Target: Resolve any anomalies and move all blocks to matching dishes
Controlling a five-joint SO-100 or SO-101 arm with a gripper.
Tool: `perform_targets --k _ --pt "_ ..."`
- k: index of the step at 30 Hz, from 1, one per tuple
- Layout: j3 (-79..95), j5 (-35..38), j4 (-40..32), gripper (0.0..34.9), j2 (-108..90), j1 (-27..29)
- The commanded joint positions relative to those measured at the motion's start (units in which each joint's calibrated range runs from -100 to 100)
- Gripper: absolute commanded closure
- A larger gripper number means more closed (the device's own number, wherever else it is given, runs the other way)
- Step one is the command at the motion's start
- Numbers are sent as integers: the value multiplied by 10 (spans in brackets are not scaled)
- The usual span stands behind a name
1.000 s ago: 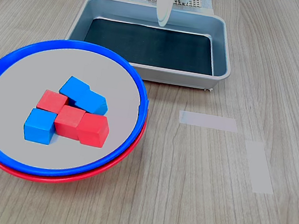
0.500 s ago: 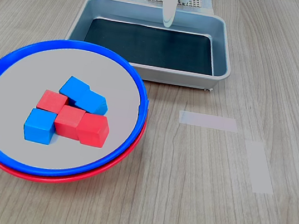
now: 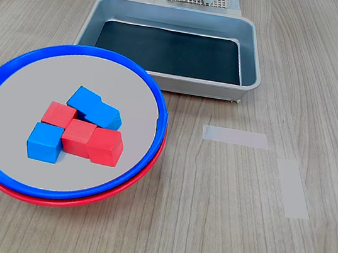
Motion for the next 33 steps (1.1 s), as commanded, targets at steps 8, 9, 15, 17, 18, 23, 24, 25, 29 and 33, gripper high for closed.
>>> perform_targets --k 8,9,15,17,18,23,24,25,29,33 --pt "-303 58 -40 198 406 74" --pt "-313 61 -41 199 420 77" --pt "-345 64 -51 222 451 76" --pt "-347 65 -61 234 454 73" --pt "-347 65 -64 237 455 72" --pt "-354 65 -79 264 458 66" --pt "-353 65 -86 266 460 65" --pt "-351 66 -92 268 463 63" --pt "-345 71 -119 256 478 56" --pt "-343 82 -137 252 499 48"
